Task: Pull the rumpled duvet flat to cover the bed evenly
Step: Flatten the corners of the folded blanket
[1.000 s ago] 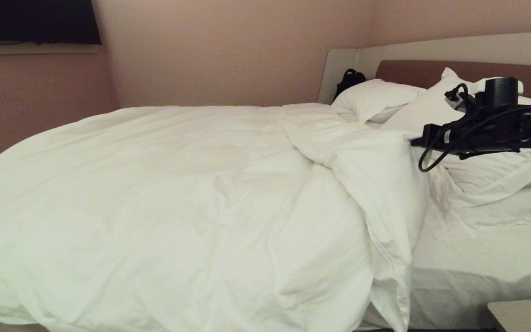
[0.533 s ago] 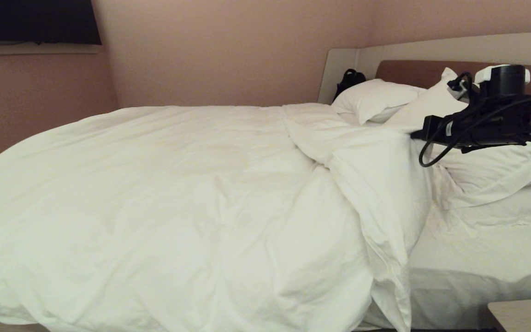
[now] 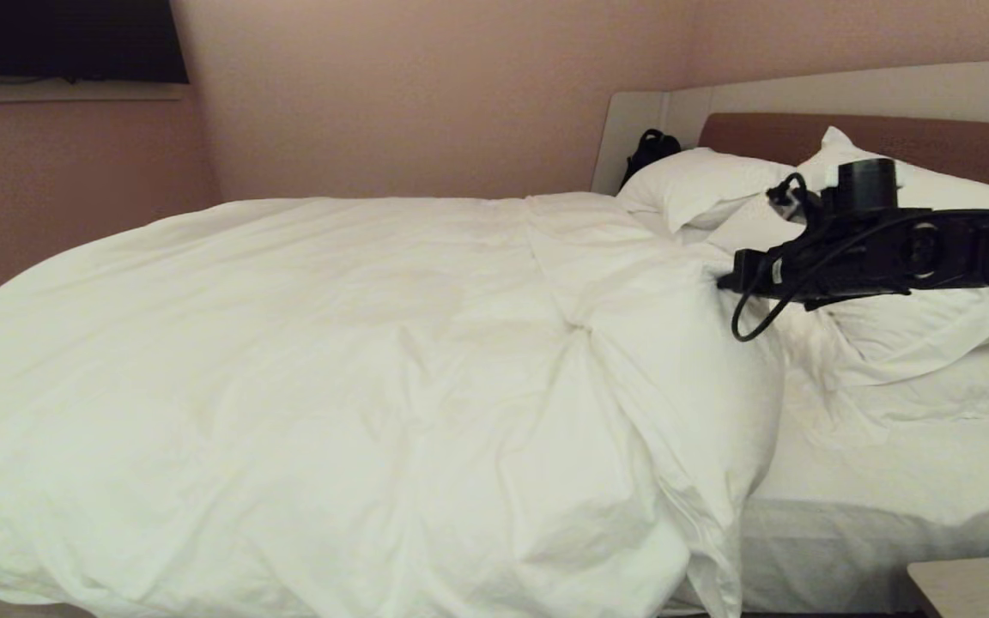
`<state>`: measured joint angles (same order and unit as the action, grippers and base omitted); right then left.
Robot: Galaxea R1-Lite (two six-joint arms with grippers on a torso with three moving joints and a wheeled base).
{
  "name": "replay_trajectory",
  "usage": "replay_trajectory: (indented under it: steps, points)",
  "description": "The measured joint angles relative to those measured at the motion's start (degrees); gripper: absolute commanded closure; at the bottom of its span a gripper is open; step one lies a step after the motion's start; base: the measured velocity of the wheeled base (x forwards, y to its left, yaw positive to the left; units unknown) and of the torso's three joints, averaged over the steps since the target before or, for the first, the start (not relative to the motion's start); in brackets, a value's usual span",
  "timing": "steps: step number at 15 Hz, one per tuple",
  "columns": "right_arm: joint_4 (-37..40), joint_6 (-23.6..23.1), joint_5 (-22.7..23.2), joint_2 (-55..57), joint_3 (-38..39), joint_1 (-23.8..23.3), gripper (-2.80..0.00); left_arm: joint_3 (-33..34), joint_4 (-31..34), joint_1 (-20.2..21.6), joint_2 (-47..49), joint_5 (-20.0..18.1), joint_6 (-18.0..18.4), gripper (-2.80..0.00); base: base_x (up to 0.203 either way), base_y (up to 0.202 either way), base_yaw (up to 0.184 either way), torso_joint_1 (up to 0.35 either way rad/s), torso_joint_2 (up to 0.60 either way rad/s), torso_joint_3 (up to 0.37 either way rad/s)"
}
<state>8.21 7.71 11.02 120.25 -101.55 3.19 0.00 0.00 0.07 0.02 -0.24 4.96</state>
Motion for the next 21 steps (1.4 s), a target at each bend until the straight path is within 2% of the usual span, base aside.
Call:
replay_trajectory:
  steps: [3, 4, 8, 12, 20, 21]
  points:
    - [-0.2, -2.2, -3.7, 3.2, 0.0, 1.0, 0.00, 0.0, 0.0, 0.0, 0.0, 0.0, 0.0, 0.00, 0.000, 0.000, 0.000, 0.000, 0.00, 0.000]
    - [-0.4, -2.6, -4.8, 3.8, -0.1, 1.1, -2.80, 0.0, 0.0, 0.0, 0.0, 0.0, 0.0, 0.00, 0.000, 0.000, 0.000, 0.000, 0.00, 0.000]
    - [0.0, -2.7, -6.1, 3.1, 0.1, 1.2, -2.80, 0.0, 0.0, 0.0, 0.0, 0.0, 0.0, 0.00, 0.000, 0.000, 0.000, 0.000, 0.00, 0.000]
    - [2.9, -2.8, -6.1, -3.1, 1.4, 0.9, -2.80, 0.0, 0.0, 0.0, 0.0, 0.0, 0.0, 0.00, 0.000, 0.000, 0.000, 0.000, 0.00, 0.000]
    - [10.0, -2.7, -6.1, -13.6, 3.6, -2.8, -2.80, 0.0, 0.0, 0.0, 0.0, 0.0, 0.0, 0.00, 0.000, 0.000, 0.000, 0.000, 0.00, 0.000]
    - [10.2, -2.7, -6.1, -14.5, 4.9, -2.9, 0.00, 0.0, 0.0, 0.0, 0.0, 0.0, 0.0, 0.00, 0.000, 0.000, 0.000, 0.000, 0.00, 0.000]
